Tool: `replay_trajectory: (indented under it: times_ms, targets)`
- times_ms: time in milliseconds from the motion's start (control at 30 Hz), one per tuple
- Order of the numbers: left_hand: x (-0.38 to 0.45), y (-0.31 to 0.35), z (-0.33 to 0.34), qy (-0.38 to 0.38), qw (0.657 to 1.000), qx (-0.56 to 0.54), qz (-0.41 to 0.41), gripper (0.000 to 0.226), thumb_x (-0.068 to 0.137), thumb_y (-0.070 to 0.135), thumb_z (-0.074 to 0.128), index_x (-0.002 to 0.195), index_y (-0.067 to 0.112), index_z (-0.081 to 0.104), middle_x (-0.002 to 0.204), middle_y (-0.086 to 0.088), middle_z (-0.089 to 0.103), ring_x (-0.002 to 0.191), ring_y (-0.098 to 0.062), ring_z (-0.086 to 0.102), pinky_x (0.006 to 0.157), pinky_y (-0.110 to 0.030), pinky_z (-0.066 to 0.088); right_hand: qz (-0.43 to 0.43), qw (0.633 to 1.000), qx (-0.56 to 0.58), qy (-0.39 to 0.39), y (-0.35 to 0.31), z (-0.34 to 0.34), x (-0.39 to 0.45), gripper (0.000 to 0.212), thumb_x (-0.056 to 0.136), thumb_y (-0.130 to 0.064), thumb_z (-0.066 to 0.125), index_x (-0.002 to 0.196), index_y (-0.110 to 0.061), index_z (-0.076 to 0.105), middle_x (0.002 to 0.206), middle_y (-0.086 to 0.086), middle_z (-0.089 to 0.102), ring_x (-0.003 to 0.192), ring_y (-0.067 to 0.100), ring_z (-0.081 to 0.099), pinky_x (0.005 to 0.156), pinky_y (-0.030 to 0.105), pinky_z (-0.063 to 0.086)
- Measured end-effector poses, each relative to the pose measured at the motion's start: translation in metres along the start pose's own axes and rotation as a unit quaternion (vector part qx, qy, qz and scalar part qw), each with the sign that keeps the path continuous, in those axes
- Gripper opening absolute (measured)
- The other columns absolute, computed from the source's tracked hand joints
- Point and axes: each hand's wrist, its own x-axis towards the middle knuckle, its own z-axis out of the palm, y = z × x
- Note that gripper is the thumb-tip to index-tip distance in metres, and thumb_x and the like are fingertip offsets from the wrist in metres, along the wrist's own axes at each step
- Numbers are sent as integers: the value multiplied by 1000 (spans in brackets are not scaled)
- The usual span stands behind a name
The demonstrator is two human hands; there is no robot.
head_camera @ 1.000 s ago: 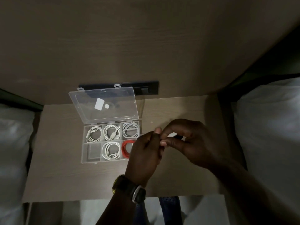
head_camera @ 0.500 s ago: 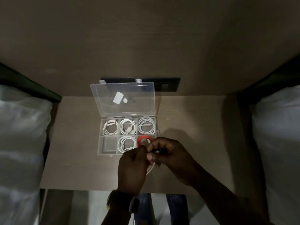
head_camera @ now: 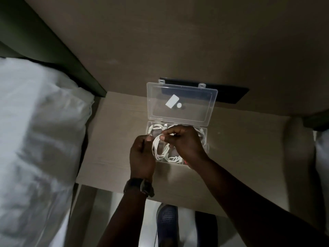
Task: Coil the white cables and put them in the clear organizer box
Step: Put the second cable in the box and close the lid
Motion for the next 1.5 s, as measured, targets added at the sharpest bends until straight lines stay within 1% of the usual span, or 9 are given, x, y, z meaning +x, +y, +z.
replay_trajectory:
  times_ms: [167,300,433,567,700,967,1133,1367,1500]
  targets:
    - [21,-32,-26,-49,988,116,92,22,89,12,51,98,17,70,99,-1,73,91,-17,66,84,-36,53,-25,993,-114,6,21,34,26,25,69,-17,84,63,-41,76,67,-14,70,71,11,70,77,48,59]
    - [26,-51,-32,-47,973,179,136,37,78,-11,55,96,15,74,98,2,75,86,-3,61,75,-9,44,-59,974,-218,-6,33,50,33,10,73,-7,82,83,-11,81,76,-9,70,71,2,61,71,9,42]
    - [27,-67,-31,-12,967,193,165,36,76,-11,59,94,18,72,98,0,70,87,-16,62,78,-28,49,-138,946,-295,-9,43,58,26,20,76,-2,73,91,-15,70,89,3,73,79,18,67,73,23,49]
    - [27,-71,-32,-5,972,185,143,33,76,-9,65,92,19,69,102,3,54,84,-3,52,71,-12,44,-225,893,-391,-8,47,54,25,24,70,-9,79,75,-16,56,64,-9,51,66,20,52,65,32,37]
    - [27,-73,-34,-42,947,227,223,32,73,-8,66,98,11,70,101,-7,62,89,-19,59,71,-26,47,-278,874,-398,-27,60,43,25,20,76,-13,79,72,-12,60,75,3,58,68,25,53,69,37,38]
    - [31,-76,-34,-72,920,280,264,42,71,-4,61,106,15,75,94,-8,63,78,-27,61,65,-33,49,-301,801,-513,-72,76,40,17,16,90,-13,59,95,-18,74,77,1,63,75,28,53,69,35,33]
    - [33,-70,-29,-62,927,286,234,44,69,-4,65,108,17,69,98,-5,64,83,-27,62,66,-36,50,-251,812,-524,-51,68,41,11,23,83,-14,62,105,-19,59,87,2,68,86,30,55,68,38,43]
    - [37,-67,-32,-85,921,310,221,51,61,-3,75,107,18,74,94,-4,65,79,-24,65,64,-25,49,-233,788,-570,-27,64,46,13,22,74,-14,69,93,-24,62,77,-2,68,82,28,60,56,32,44]
    - [36,-64,-30,-113,899,378,191,53,70,0,68,119,20,71,96,-13,60,76,-36,64,65,-36,54,-245,756,-606,-39,63,50,15,10,70,-15,73,74,-21,66,68,-2,64,76,26,61,51,28,34]
